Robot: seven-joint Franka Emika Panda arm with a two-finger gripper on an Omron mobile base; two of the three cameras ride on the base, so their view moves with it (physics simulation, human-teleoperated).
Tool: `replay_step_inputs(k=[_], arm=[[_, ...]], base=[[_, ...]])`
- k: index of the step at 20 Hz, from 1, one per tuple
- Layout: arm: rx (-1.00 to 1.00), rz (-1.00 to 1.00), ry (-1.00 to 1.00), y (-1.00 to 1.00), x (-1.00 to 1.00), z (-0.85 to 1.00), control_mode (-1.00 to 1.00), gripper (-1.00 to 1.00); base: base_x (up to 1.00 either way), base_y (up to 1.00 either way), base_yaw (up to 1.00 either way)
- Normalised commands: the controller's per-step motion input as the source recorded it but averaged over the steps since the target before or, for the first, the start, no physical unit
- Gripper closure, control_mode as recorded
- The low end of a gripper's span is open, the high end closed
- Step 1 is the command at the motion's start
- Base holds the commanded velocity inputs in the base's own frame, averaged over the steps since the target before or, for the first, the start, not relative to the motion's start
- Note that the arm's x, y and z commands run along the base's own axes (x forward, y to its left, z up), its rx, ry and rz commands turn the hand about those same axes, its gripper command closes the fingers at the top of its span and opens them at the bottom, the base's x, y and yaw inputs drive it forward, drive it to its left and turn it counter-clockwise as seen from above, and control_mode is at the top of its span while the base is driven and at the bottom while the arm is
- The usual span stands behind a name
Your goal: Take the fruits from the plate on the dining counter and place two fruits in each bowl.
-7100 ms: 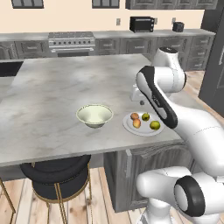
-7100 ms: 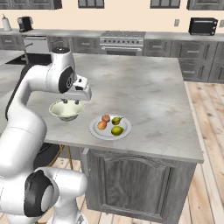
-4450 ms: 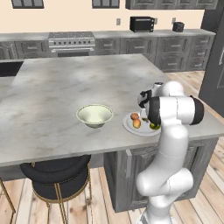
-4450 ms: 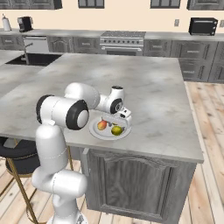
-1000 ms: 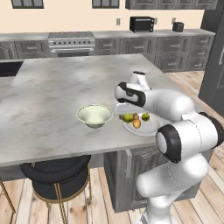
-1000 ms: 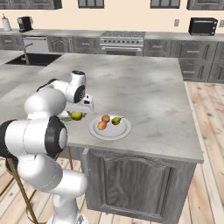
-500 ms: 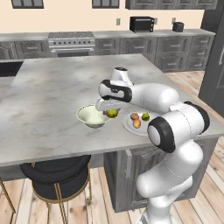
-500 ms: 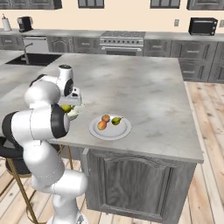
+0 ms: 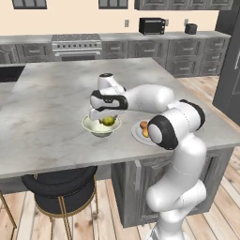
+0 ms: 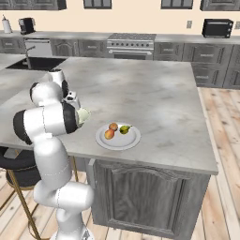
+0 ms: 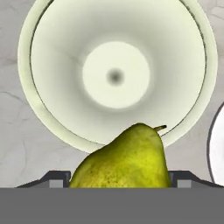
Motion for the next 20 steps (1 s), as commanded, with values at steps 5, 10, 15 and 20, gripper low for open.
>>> replay_step_inputs(k=[5, 10, 15, 20], arm=[[0.0, -0.17, -0.04, 0.0, 0.27, -0.5, -1.0, 1.0], [0.08, -0.12, -0.02, -0.03, 0.32, -0.39, -1.0, 1.0], [0.0, -0.06, 0.0, -0.01, 0.08, -0.29, -1.0, 1.0], [0.0, -0.03, -0.06, 0.0, 0.02, -0.39, -1.0, 1.0]], base=[[0.0, 0.0, 0.0], [0.0, 0.0, 0.0], [0.0, 0.0, 0.0], [0.0, 0.0, 0.0]])
